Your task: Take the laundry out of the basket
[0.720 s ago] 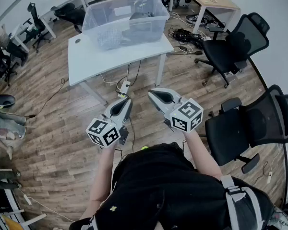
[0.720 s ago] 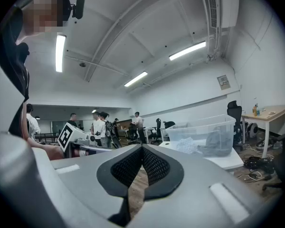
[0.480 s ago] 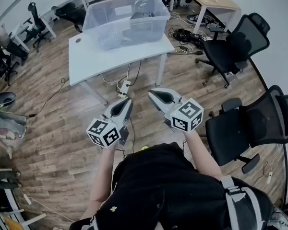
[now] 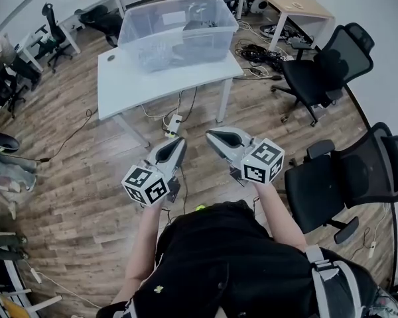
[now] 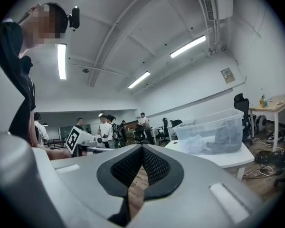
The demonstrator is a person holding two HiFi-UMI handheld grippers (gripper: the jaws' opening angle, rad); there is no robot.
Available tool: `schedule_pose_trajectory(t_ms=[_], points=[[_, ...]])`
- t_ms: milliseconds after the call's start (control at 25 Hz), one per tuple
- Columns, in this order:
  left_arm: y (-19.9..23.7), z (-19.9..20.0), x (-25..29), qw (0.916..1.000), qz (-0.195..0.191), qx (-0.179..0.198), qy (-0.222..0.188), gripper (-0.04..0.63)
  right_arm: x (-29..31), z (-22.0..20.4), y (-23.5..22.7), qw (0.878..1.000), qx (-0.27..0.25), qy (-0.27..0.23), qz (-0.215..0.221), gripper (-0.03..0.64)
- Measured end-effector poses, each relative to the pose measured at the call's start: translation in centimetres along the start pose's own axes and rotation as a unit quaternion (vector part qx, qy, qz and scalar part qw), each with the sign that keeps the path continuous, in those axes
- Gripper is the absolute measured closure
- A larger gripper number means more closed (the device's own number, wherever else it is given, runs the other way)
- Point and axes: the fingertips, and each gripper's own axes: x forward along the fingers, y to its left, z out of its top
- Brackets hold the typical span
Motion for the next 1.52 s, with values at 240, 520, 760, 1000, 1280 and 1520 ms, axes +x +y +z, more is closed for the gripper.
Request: schedule_pose_trajectory(t_ms=[240,520,760,1000,1280,1520], points=[[0.0,0.1,-0.1,1.0,-0.002,-0.002,-0.003,0.586,0.1,-0.5,-0.5,1.0,-0.012,0.005,-0.022,0.617],[0.1,0.1,-0.8,0.9999,-0.008,-0.001,-0.01,0.588,0.5,-1.0,-0.4,1.0,0.007,-0.001,-0.027,0.617],[0.8,-0.1,-1.2,0.9998,-0.007,0.001,-0.016,0.588,0.7,-1.8,-0.2,0.999,-0.005,0.021,-0.044,0.617],[0.8,0.0,-1.1,0.9994,-0.008,-0.005,-0.034,0.588,0.3,-2.3,-0.7,0.998,-0.009,0.034,-0.048,0.617],[1.8,0.4,0.4,0.9992,-0.005,-0.007,-0.039,0.588,1.0,-2.6,-3.5,0.998,-0.007,0.044,-0.045,0.615],[3.5,0.7,3.1,0.9991,-0.01,-0.018,-0.037,0.588,2.6,-2.7,-7.6,0.998,0.006,0.054,-0.039,0.614]])
